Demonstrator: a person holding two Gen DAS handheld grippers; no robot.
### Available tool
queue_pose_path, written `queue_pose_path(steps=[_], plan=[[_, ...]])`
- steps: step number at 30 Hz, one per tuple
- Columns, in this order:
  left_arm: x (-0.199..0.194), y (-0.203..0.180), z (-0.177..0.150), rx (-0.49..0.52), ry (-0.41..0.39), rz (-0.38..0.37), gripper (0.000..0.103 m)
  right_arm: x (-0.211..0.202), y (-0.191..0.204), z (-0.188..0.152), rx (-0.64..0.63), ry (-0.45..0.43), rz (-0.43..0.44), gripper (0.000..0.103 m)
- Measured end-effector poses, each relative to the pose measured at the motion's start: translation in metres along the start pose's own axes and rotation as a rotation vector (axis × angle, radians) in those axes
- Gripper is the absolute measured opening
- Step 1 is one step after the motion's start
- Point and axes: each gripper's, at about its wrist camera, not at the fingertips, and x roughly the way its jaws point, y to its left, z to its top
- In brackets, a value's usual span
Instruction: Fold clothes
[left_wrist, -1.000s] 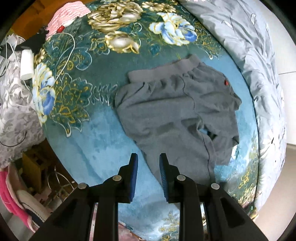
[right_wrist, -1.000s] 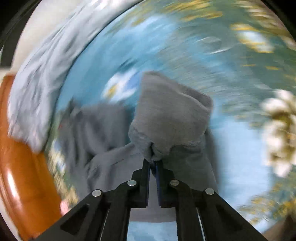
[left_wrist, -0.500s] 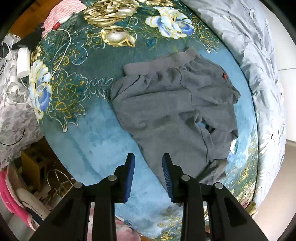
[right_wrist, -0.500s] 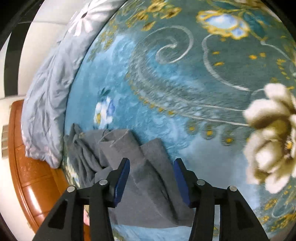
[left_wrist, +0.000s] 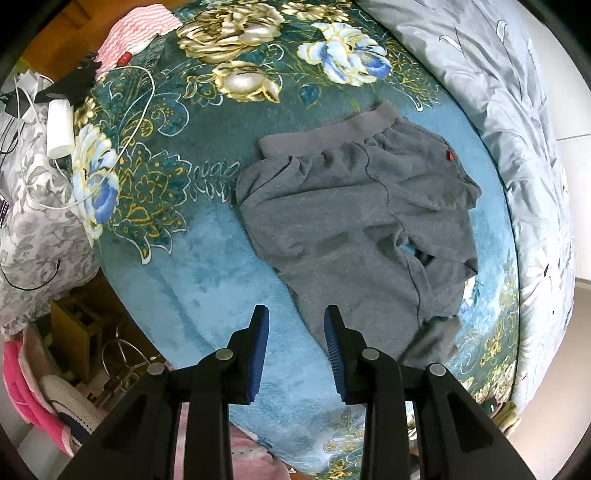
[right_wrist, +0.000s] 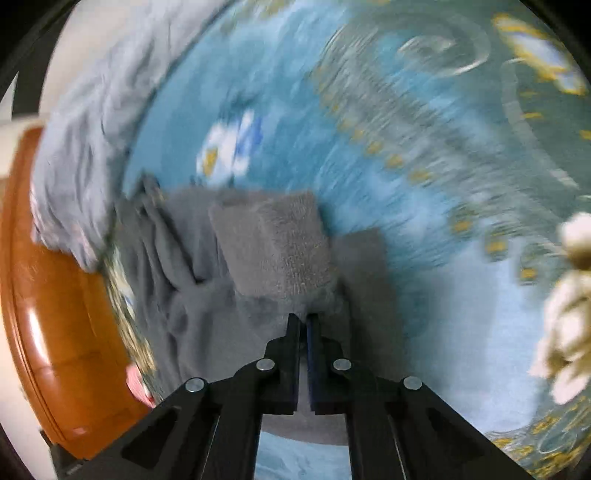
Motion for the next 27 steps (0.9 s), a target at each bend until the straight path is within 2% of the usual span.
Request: queue_pose_path(steps=[4,6,9,13,18,21,24,26,27], plan=[[0.009,0.000,-0.001,-0.008,0.015,-0.005,0.031,-0.061,-0.055,0.006,0.110,-0.180,-0.019,0.002],[0.014,0.000,-0.001,-0.011,0.022,-0.009,0.031,-0.089,-0.095,0.007,0.203,-0.255,-0.067,0.002],[0.019,-0.002,0.001,-0.003,0.024,-0.018,0.031,-0.117,-0.156,0.003,0.327,-0.293,-0.192,0.000],[0.026,0.002,0.011,-0.003,0.027,-0.011,0.032,-0.135,-0.190,0.000,0.394,-0.313,-0.236,0.000],[0.038,0.012,0.023,-0.047,0.050,-0.016,0.032,-0.142,-0.156,0.010,0.328,-0.331,-0.183,0.004],[0.044,0.015,0.031,-0.072,0.071,-0.035,0.032,-0.119,-0.097,0.024,0.216,-0.287,-0.116,0.004],[0.047,0.009,0.038,-0.046,0.074,-0.047,0.033,-0.086,-0.040,0.045,0.083,-0.203,-0.058,0.006],[0.047,0.002,0.044,-0.013,0.070,-0.047,0.033,-0.053,0.002,0.058,0.038,-0.140,-0.007,0.018],[0.045,-0.002,0.048,0.003,0.062,-0.050,0.035,-0.039,0.016,0.062,0.038,-0.114,0.018,0.031]])
